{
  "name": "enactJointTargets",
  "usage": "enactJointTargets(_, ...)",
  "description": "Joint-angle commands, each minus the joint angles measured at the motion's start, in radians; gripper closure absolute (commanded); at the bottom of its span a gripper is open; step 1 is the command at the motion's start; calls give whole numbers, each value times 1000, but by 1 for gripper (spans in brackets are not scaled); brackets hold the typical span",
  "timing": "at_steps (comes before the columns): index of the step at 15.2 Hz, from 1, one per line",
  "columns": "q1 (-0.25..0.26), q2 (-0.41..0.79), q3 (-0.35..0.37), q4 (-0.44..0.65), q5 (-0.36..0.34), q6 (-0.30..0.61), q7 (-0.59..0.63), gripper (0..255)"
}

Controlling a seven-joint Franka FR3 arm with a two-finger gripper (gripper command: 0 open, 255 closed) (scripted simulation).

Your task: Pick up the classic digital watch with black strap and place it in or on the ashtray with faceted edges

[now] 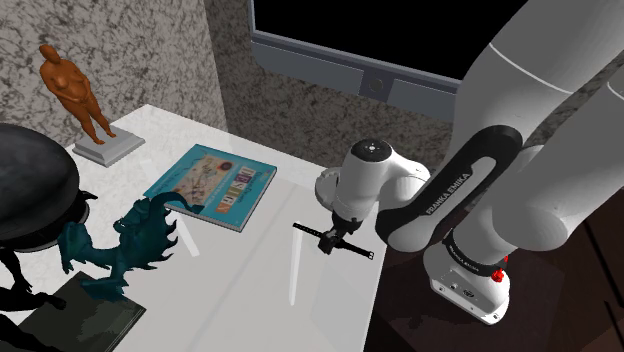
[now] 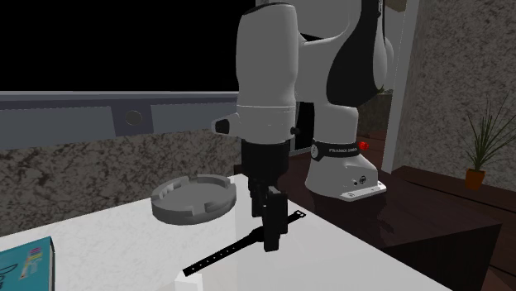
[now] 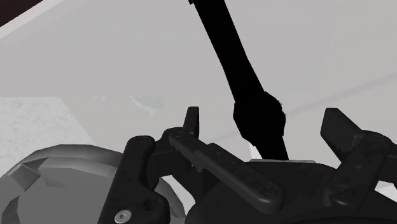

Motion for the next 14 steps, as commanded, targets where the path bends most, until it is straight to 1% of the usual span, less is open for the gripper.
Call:
enactJointTargets(1, -3, 5, 1, 0, -7, 5, 5, 0)
enactJointTargets(5, -3, 4, 1, 0, -7, 4, 5, 0)
enactJointTargets(6, -3, 4, 1, 0, -7, 4, 5, 255)
enactJointTargets(14, -3, 5, 2, 1, -8, 4, 6, 255)
